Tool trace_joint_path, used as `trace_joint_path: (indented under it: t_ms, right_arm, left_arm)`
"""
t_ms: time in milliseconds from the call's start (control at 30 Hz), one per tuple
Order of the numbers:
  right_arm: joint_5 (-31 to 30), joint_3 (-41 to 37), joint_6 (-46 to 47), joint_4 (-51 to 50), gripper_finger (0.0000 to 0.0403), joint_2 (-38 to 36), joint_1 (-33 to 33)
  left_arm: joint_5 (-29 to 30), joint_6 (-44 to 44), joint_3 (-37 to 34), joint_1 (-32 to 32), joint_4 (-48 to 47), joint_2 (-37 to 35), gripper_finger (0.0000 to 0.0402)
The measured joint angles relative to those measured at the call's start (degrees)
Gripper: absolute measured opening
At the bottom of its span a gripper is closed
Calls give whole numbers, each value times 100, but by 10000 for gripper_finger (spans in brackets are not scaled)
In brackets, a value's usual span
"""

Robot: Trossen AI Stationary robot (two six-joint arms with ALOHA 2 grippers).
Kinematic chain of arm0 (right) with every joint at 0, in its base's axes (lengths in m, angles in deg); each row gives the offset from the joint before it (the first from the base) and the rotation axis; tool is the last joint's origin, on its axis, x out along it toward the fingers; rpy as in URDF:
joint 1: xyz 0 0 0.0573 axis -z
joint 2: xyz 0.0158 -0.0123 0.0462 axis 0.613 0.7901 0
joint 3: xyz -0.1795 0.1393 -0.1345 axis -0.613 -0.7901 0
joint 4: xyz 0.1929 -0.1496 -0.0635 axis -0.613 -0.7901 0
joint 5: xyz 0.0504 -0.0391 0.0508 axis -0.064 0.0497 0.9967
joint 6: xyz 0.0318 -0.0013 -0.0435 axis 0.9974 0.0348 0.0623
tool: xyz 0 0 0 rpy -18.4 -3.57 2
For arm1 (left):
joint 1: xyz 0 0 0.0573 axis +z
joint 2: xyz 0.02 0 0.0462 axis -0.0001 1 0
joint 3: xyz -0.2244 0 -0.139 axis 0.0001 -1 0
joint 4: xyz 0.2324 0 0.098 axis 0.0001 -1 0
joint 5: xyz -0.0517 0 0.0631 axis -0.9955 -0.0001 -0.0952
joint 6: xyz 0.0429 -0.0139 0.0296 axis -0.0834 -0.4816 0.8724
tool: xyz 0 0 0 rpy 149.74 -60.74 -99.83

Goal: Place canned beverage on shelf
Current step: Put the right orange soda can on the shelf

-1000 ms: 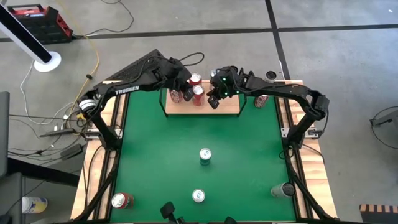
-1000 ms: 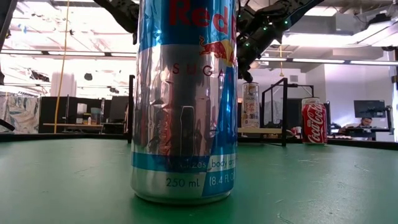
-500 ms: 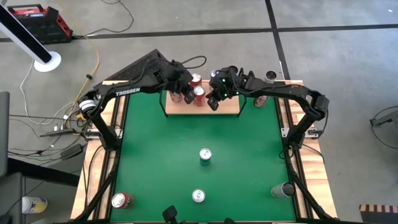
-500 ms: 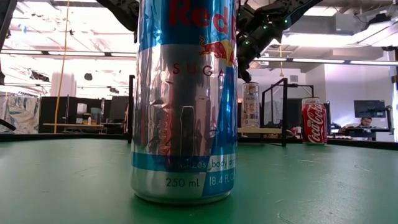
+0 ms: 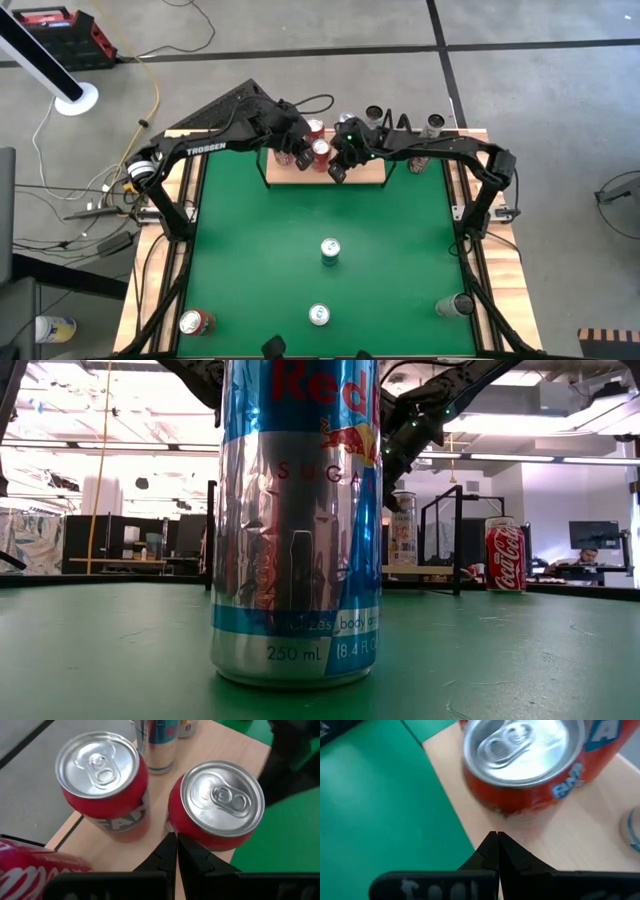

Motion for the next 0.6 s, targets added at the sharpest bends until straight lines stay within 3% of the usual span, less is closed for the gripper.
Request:
trace_joint_path:
  t_ms: [600]
  right_arm:
    - [-161, 2, 26, -53, 18, -8, 272]
  left_arm:
    - [-20, 30, -4, -444, -455, 0, 0]
